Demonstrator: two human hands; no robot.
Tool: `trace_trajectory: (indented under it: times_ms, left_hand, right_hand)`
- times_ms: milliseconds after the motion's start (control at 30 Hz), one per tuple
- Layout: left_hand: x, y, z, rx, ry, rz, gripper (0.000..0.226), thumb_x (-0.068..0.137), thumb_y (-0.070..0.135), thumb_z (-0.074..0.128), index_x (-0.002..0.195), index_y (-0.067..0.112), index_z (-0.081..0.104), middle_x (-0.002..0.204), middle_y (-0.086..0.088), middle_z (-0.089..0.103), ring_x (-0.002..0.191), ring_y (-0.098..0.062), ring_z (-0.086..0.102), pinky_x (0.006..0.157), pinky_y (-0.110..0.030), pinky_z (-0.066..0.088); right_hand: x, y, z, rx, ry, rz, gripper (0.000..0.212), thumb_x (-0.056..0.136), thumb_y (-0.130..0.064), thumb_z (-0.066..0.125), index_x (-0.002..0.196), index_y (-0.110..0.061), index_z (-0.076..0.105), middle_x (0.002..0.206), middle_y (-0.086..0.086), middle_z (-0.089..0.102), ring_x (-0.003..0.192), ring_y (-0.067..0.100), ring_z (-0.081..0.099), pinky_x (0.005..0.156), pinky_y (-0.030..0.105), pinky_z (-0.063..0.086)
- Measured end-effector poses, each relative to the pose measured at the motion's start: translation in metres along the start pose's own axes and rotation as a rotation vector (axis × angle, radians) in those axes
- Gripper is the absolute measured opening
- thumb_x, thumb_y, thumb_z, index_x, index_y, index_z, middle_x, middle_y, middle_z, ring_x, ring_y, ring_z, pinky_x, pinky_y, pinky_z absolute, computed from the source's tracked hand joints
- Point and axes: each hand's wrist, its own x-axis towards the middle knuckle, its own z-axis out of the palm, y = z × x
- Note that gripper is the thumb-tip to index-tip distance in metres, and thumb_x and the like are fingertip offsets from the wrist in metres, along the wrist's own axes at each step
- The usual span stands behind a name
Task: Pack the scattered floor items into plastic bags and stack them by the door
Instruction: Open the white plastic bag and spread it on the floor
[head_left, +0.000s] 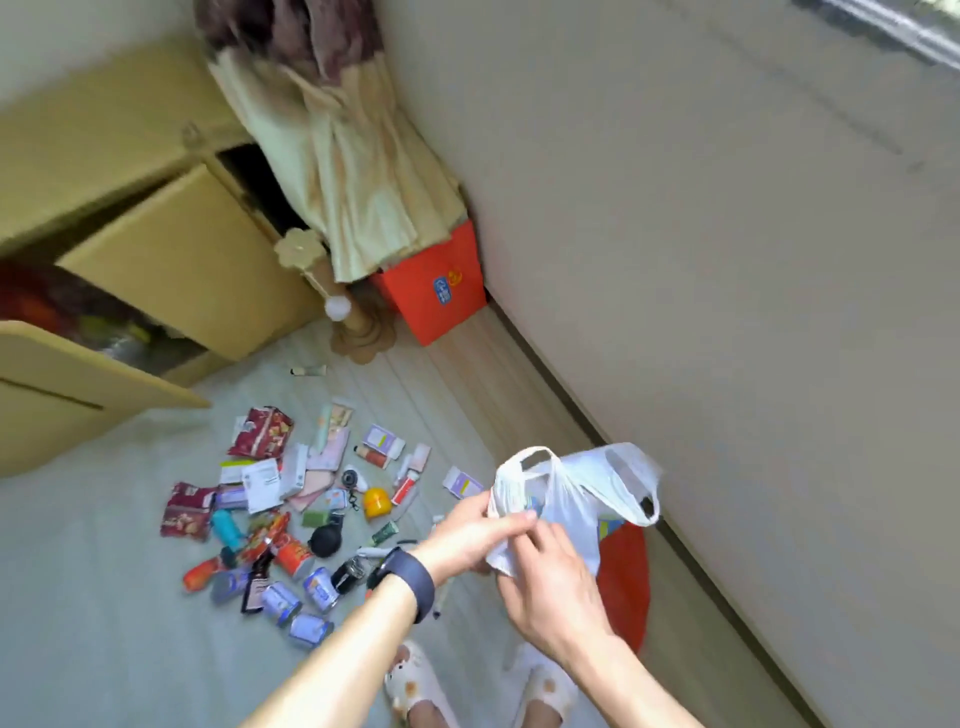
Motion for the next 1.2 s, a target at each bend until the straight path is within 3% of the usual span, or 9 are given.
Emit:
trace_trajectory:
  times_ms: [100, 200, 300, 500, 633, 833, 933, 1067, 1200]
  left_hand:
    - [-0.051, 0.011, -0.043, 0.122, 0.183, 0.071, 0.019, 0.083, 0.034, 0.067, 0.079, 0.016, 0.065, 0.079, 0.003, 0.065, 0.075, -0.011, 0.056, 0.069, -0.025, 0.046]
    - [-0.100, -0.001, -0.099, 0.133, 0.280, 0.073, 0.046, 0.072, 0.050, 0.059, 0.092, 0.010, 0.072, 0.093, -0.002, 0.074, 0.081, -0.011, 0.060, 0.088, -0.036, 0.050]
    - [-0.160, -0.020, -0.155, 0.126, 0.358, 0.070, 0.051, 0.064, 0.054, 0.059, 0.091, 0.012, 0.071, 0.090, -0.003, 0.073, 0.082, -0.013, 0.062, 0.088, -0.040, 0.051]
    - [-0.275, -0.066, -0.268, 0.208, 0.445, 0.101, 0.015, 0.093, 0.030, 0.063, 0.094, 0.015, 0.064, 0.071, 0.008, 0.056, 0.069, -0.012, 0.054, 0.055, -0.014, 0.040]
    - [-0.340, -0.083, -0.341, 0.328, 0.529, 0.139, 0.022, 0.093, 0.032, 0.062, 0.072, 0.027, 0.055, 0.064, 0.016, 0.051, 0.060, -0.004, 0.047, 0.048, -0.013, 0.031]
    - [-0.409, -0.073, -0.410, 0.539, 0.621, 0.197, 0.039, 0.079, -0.006, 0.045, 0.069, 0.027, 0.061, 0.065, 0.011, 0.057, 0.066, -0.015, 0.050, 0.043, -0.014, 0.029]
    - [-0.434, -0.067, -0.423, 0.589, 0.644, 0.257, 0.044, 0.070, -0.012, 0.038, 0.060, 0.027, 0.055, 0.053, 0.012, 0.053, 0.059, -0.012, 0.049, 0.044, -0.014, 0.029]
    - [-0.447, -0.078, -0.438, 0.701, 0.821, 0.281, 0.061, 0.069, -0.008, 0.043, 0.108, 0.037, 0.057, 0.108, 0.010, 0.062, 0.095, -0.022, 0.059, 0.069, -0.030, 0.046]
    - [-0.460, -0.099, -0.442, 1.377, 0.984, 0.436, 0.094, 0.054, -0.015, 0.057, 0.133, 0.033, 0.040, 0.140, -0.003, 0.044, 0.104, -0.027, 0.059, 0.082, -0.040, 0.052]
  right_hand:
    - [-0.005, -0.054, -0.022, 0.096, -0.037, -0.151, 0.038, 0.087, -0.048, 0.056, 0.119, -0.027, 0.056, 0.111, -0.008, 0.056, 0.101, 0.015, 0.057, 0.078, 0.025, 0.052]
    - [-0.007, -0.108, -0.039, 0.155, 0.000, -0.247, 0.031, 0.090, -0.054, 0.055, 0.115, -0.036, 0.059, 0.121, -0.012, 0.053, 0.112, 0.008, 0.054, 0.086, 0.017, 0.045]
    - [0.004, -0.168, -0.049, 0.126, 0.119, -0.285, 0.035, 0.087, -0.048, 0.063, 0.116, -0.029, 0.061, 0.130, -0.006, 0.049, 0.118, 0.017, 0.052, 0.093, 0.031, 0.048]
    - [0.039, -0.292, -0.036, -0.028, 0.174, -0.201, 0.085, 0.074, -0.050, 0.077, 0.146, -0.024, 0.040, 0.156, 0.009, 0.023, 0.132, 0.027, 0.039, 0.097, 0.045, 0.046]
    - [0.047, -0.377, -0.031, 0.124, 0.300, -0.258, 0.068, 0.077, -0.043, 0.077, 0.134, -0.021, 0.047, 0.142, 0.001, 0.039, 0.126, 0.018, 0.040, 0.094, 0.042, 0.051]
    - [0.081, -0.465, -0.043, -0.160, 0.322, -0.410, 0.110, 0.063, -0.045, 0.083, 0.154, -0.031, 0.023, 0.161, 0.017, 0.007, 0.148, 0.035, 0.013, 0.115, 0.049, 0.022]
    - [0.105, -0.484, -0.045, -0.391, 0.155, -0.553, 0.077, 0.070, -0.060, 0.073, 0.139, -0.041, 0.046, 0.162, 0.011, 0.013, 0.150, 0.035, 0.005, 0.115, 0.058, 0.019]
    - [0.121, -0.501, -0.048, -0.245, -0.097, -0.560, 0.025, 0.093, -0.042, 0.056, 0.095, -0.017, 0.060, 0.108, 0.005, 0.066, 0.113, 0.030, 0.057, 0.086, 0.041, 0.046]
    - [0.118, -0.512, -0.053, 0.261, -0.166, -0.164, 0.026, 0.093, -0.030, 0.053, 0.077, -0.010, 0.048, 0.071, 0.001, 0.056, 0.070, 0.022, 0.052, 0.061, 0.035, 0.038]
